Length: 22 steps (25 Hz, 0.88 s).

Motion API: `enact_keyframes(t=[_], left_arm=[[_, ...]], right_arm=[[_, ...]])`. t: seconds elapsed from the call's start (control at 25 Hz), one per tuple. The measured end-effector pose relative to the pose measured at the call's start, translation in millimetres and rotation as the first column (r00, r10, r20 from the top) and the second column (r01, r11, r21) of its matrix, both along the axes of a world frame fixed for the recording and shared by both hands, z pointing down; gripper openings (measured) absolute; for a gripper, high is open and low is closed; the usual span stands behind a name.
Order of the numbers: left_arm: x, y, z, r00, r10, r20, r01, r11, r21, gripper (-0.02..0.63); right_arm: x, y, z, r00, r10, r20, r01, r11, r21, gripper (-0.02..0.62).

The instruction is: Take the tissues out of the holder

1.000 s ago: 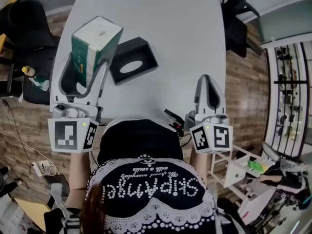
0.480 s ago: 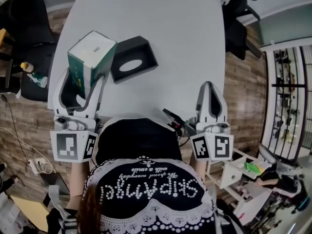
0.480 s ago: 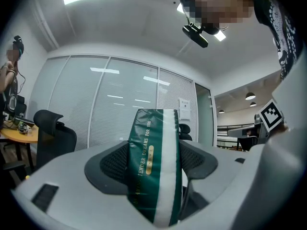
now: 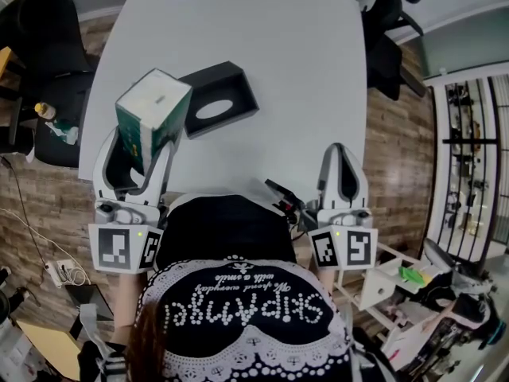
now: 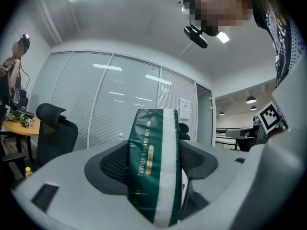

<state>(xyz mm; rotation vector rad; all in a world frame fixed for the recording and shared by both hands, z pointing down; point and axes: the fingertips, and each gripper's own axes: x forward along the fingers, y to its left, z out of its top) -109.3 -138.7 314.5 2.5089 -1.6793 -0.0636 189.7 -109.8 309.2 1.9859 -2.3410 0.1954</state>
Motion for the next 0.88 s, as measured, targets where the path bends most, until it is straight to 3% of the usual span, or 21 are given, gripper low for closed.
enact_keyframes(t=[0.36,0.88], left_arm=[[-1.6,6.4,6.1,0.999,-0.021,-0.032,0.020,0.999,-0.026,0.348],[1.8,5.9,5.5,1.000,-0.004,-0.019,0.004,1.000,-0.022,0.348]], right_arm=[[2.9,2.8,4.7,1.000,0.017,-0.003,-0.017,1.000,-0.014,0.035],[4.8,3.8,7.3,1.000,0.022,-0.016,-0.023,0.999,-0.023,0.035]])
